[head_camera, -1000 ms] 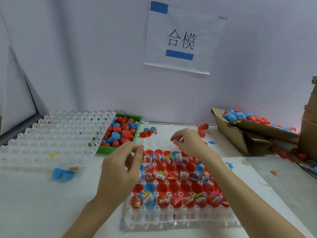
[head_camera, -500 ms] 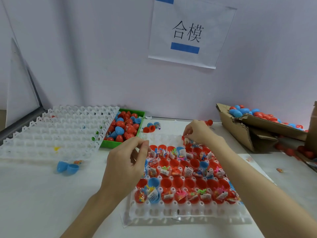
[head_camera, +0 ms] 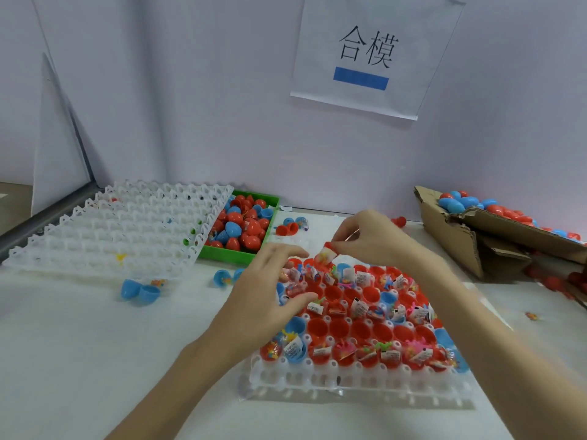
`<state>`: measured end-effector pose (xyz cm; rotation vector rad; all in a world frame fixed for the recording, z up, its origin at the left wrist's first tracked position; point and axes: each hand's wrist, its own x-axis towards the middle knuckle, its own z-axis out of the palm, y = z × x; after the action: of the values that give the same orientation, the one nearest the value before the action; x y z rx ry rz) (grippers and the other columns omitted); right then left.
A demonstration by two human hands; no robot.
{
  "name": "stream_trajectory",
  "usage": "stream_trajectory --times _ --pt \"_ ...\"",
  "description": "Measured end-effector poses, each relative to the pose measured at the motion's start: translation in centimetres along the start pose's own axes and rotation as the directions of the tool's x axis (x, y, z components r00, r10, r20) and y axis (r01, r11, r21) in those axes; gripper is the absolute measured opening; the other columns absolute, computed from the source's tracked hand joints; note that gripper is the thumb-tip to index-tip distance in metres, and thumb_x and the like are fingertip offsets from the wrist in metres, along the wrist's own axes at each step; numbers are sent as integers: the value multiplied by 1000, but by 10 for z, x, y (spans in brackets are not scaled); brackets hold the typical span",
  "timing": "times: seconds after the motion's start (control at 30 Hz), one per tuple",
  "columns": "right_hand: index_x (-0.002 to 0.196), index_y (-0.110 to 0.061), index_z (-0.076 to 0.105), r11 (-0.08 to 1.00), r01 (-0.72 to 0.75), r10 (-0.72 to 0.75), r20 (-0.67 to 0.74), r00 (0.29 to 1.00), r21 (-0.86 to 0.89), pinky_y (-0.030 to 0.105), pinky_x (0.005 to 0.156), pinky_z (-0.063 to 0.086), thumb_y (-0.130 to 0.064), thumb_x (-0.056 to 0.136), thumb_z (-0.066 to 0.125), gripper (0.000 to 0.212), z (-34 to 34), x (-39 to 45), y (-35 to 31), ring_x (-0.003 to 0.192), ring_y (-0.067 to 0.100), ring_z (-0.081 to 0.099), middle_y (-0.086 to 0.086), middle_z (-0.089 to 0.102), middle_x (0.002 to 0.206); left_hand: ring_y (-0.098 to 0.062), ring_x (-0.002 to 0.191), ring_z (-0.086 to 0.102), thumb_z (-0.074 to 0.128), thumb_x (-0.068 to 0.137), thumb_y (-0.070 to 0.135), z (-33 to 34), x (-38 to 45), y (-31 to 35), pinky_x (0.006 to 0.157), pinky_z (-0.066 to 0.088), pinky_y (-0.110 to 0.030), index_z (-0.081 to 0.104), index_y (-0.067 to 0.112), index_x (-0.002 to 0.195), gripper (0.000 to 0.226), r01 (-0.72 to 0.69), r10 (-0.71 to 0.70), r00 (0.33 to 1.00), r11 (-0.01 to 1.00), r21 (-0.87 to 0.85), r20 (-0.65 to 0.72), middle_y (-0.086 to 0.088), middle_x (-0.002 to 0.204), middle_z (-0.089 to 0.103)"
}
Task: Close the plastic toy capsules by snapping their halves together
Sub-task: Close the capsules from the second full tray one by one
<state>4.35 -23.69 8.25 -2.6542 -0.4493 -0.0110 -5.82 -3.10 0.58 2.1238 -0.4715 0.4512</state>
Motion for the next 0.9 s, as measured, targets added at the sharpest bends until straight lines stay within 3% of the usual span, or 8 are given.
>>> stream_trajectory --times 0.13,0.23,0.4,0.5,0.6,0.73,0.87,0.9 --pt "79 -25 74 994 -21 17 33 999 105 17 60 51 -22 89 70 10 30 -31 -19 72 5 67 -11 73 78 -3 100 70 81 89 21 -3 0 4 89 59 -24 69 23 107 22 77 -80 997 985 -154 -11 11 109 69" --pt "87 -25 69 969 -53 83 -115 990 243 15 62 52 -24 92 68 5 48 -48 -21 76 5 67 -11 71 82 -13 83 76 82 88 19 -6 2 7 80 63 -30 74 20 94 10 181 -194 981 939 -293 -17 6 92 76" --pt "100 -21 68 703 104 153 -293 944 703 22 68 60 -23 101 64 4 69 -74 -27 78 10 75 -9 75 87 -12 81 76 87 82 21 -9 5 6 77 61 -22 79 20 91 12 242 -269 963 906 -346 -32 8 88 79" --pt "102 -16 69 690 224 85 -384 919 688 20 69 59 -16 96 71 7 73 -80 -28 83 12 75 -11 74 95 -14 86 77 89 79 21 -11 5 3 80 61 -22 81 20 90 14 316 -355 935 840 -441 -7 4 89 80" --pt "108 -21 69 682 242 59 -381 923 691 24 74 62 -22 93 72 16 74 -82 -30 89 11 75 -15 73 101 -19 88 78 90 75 23 -17 6 3 80 61 -21 83 18 91 18 360 -395 917 751 -553 60 -2 91 81" --pt "115 -24 74 654 293 10 -395 919 698 21 78 60 -19 98 67 19 74 -83 -32 94 12 75 -14 75 106 -23 98 76 86 79 21 -19 8 3 87 62 -32 82 14 96 19 404 -401 904 685 -607 149 -10 97 79" --pt "115 -21 75 522 244 -1 -286 958 817 26 84 60 -16 99 66 19 71 -85 -28 102 16 74 -6 76 109 -24 97 75 81 78 19 -19 9 4 83 62 -27 76 2 103 31 440 -433 869 458 -772 239 -23 108 76" --pt "116 -21 74 506 242 -16 -271 962 828 28 86 61 -16 99 66 19 71 -85 -27 102 17 74 -4 76 110 -25 98 75 82 78 19 -19 9 4 84 62 -26 76 1 105 32 442 -431 868 448 -778 245 -24 109 76"
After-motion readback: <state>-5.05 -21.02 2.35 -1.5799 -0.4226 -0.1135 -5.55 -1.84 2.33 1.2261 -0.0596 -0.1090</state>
